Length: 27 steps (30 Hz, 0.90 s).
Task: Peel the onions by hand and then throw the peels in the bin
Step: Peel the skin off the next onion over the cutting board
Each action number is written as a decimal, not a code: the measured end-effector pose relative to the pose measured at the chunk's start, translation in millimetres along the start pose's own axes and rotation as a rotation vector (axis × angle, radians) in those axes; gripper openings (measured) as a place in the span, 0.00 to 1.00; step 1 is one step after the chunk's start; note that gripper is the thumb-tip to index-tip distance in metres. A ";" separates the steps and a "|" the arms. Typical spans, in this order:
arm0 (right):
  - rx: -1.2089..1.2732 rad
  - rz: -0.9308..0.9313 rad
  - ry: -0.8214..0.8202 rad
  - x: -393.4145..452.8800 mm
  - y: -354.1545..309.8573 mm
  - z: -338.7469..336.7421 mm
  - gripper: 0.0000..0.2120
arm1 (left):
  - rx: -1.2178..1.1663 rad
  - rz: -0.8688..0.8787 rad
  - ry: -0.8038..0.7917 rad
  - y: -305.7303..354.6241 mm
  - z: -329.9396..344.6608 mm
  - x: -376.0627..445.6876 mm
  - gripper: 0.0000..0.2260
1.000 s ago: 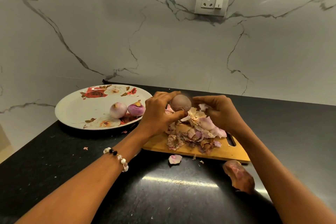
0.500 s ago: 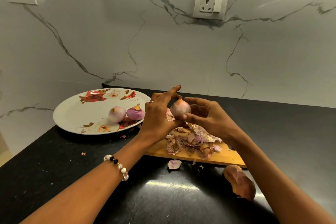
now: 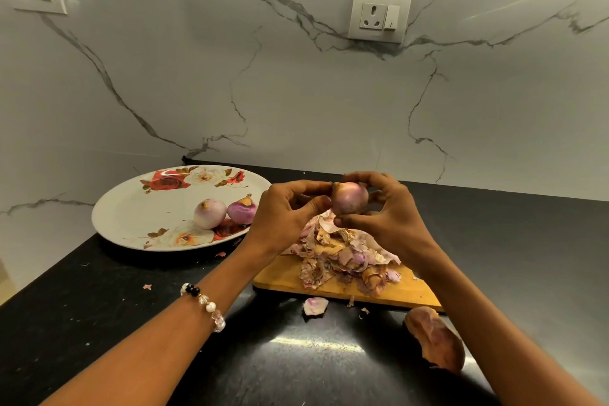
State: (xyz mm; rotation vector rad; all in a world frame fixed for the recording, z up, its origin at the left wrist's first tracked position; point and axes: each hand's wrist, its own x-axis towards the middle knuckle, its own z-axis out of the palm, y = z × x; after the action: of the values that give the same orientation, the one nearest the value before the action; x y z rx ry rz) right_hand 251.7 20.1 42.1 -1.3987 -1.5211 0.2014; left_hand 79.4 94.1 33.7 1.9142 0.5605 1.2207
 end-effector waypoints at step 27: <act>0.102 0.002 -0.076 -3.5 -4.8 10.8 0.32 | 0.386 0.344 0.216 -2.3 -3.7 0.9 0.05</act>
State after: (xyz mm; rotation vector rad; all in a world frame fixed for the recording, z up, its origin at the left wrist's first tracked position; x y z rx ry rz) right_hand 239.9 21.0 38.5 -1.3252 -1.5500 0.3322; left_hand 76.5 97.5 33.3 2.2842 0.6330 1.6482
